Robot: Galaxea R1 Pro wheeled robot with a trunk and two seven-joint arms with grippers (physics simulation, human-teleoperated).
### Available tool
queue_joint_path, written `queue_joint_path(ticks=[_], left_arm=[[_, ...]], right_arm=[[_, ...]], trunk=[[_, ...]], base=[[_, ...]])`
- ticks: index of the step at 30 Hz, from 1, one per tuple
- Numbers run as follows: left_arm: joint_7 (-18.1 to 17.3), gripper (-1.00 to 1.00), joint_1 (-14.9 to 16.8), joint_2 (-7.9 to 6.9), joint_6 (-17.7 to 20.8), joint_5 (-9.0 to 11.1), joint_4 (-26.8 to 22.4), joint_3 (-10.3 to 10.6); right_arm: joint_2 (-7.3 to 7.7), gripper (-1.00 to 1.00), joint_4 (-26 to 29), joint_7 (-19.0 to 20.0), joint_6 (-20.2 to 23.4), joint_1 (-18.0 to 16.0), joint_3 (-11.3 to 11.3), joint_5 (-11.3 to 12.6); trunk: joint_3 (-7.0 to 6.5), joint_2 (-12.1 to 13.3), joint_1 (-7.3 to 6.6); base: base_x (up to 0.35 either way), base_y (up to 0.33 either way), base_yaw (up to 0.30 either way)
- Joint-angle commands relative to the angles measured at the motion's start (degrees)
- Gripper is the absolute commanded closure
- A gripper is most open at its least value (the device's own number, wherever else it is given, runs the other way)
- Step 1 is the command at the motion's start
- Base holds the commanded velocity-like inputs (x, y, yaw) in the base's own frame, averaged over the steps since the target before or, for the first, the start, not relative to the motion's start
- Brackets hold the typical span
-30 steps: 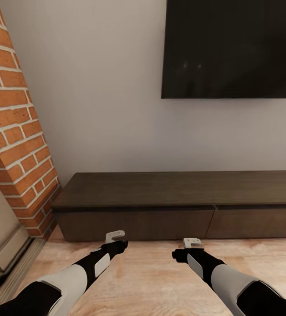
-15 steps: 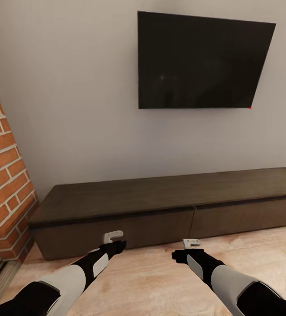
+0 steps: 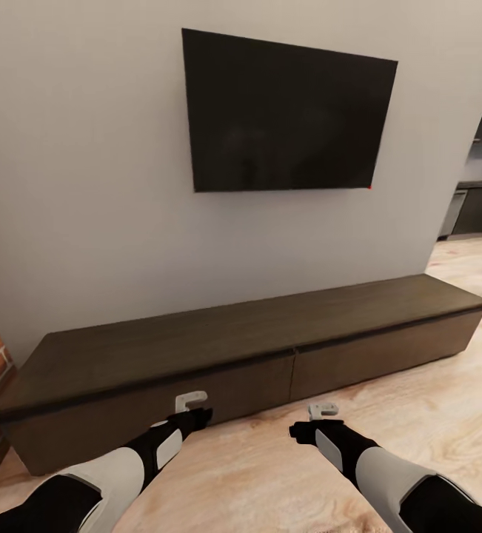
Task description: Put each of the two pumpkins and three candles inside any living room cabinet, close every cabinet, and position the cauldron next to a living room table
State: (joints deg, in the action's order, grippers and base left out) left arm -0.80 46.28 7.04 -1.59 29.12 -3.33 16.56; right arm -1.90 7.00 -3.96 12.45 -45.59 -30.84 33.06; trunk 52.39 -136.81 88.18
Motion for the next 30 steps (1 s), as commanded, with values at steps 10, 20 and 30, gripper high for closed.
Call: queue_joint_path(ticks=[10,20,30], left_arm=[[-0.1,-1.0,0.0,0.18,-0.1,0.5,0.3,0.5],[-0.1,-1.0,0.0,0.27,-0.1,0.5,1.1,0.6],[-0.1,-1.0,0.0,0.26,-0.1,0.5,1.4,0.6]], right_arm=[[0.11,-1.0,0.1,-0.3,0.2,0.0,-0.5,0.6],[0.2,-1.0,0.0,-0.3,-3.7,0.1,-0.4,0.6],[0.22,-1.0,-0.1,-0.3,-5.3,0.1,-0.4,0.5]], trunk=[[-1.82,4.0,-2.21],[-4.28,8.0,-4.41],[-6.88,12.0,-6.61]], base=[[0.0,0.0,-0.297],[0.0,0.0,-0.229],[0.0,0.0,-0.174]])
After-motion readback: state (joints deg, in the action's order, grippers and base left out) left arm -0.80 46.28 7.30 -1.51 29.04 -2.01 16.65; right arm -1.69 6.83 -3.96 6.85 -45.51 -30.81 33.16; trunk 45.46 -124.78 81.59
